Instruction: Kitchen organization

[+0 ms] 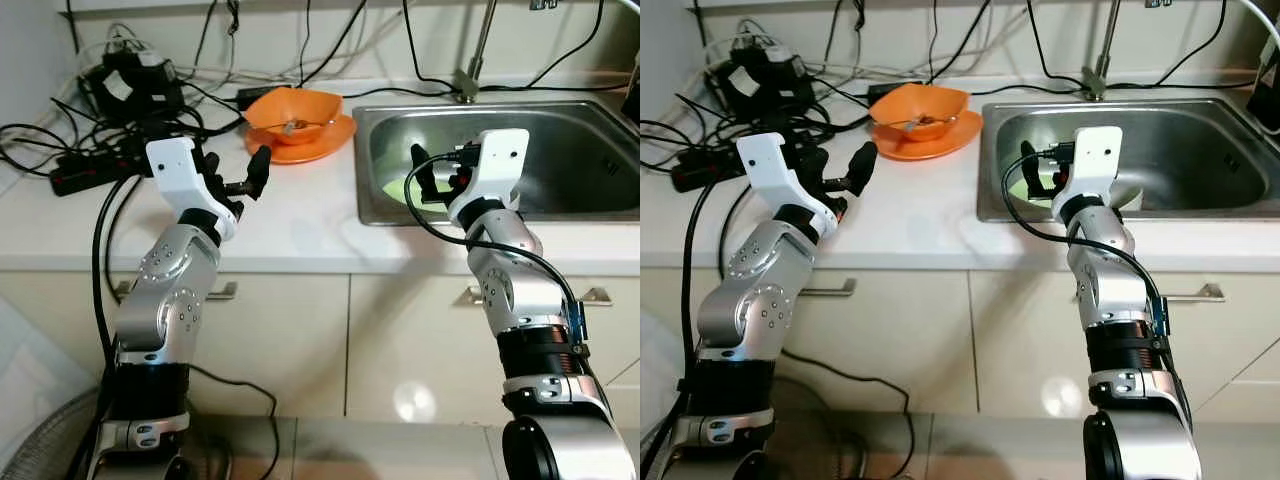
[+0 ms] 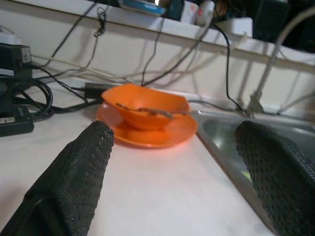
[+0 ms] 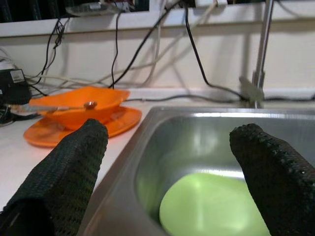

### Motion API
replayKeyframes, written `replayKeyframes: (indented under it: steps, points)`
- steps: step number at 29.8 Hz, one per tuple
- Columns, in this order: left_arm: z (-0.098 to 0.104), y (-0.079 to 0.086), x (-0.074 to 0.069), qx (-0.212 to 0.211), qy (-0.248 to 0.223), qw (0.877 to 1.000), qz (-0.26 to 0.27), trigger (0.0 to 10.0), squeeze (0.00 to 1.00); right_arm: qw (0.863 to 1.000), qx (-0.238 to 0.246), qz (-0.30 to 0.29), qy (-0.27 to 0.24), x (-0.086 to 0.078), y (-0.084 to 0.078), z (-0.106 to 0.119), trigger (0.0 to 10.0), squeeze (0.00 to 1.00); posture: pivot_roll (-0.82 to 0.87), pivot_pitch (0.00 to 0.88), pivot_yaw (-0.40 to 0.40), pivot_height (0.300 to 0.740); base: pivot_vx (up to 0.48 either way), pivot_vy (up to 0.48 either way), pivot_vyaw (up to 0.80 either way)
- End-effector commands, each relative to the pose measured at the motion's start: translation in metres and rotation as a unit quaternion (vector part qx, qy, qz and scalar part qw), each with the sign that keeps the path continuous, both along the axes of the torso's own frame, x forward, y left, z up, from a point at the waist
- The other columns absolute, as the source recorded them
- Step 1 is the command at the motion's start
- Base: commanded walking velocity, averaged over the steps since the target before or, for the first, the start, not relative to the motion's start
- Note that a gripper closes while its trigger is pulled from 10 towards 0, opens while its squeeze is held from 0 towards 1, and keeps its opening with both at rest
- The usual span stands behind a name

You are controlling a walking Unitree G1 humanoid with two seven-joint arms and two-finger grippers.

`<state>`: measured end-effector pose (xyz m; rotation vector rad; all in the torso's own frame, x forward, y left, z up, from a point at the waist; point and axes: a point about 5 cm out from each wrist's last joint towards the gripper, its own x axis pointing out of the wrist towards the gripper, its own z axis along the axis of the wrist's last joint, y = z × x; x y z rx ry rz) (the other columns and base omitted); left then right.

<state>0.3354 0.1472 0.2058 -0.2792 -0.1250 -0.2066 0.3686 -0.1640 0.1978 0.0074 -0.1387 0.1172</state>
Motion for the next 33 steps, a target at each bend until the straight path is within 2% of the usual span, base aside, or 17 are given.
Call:
replayKeyframes:
  steps: [1,8,30,33]
  points:
    - [0.0039,-0.0010,0.0020,0.006,-0.007,1.000,-0.001,10.0,0.00,1.000,0.003,-0.001,-0.004,0.0005,-0.0002,0.0032,10.0,0.00,-0.10,0.000,0.110,0.740,0.000,0.000,0.00]
    - [0.0073,0.0029,0.0017,-0.004,-0.018,1.000,0.004,10.0,0.00,1.000,0.002,0.001,-0.007,0.0002,0.0005,0.0040,10.0,0.00,-0.10,0.000,0.107,0.740,0.000,0.000,0.00]
    - [0.0082,0.0038,0.0015,-0.007,-0.021,1.000,0.006,10.0,0.00,1.000,-0.001,0.007,-0.008,0.0002,0.0035,0.0039,10.0,0.00,-0.09,0.000,0.101,0.740,0.353,0.000,0.00]
    - [0.0068,0.0038,0.0015,-0.004,-0.017,1.000,0.015,10.0,0.00,0.999,-0.016,0.025,-0.016,-0.0005,0.0085,0.0046,10.0,0.00,-0.09,0.000,0.100,0.740,0.106,0.000,0.00]
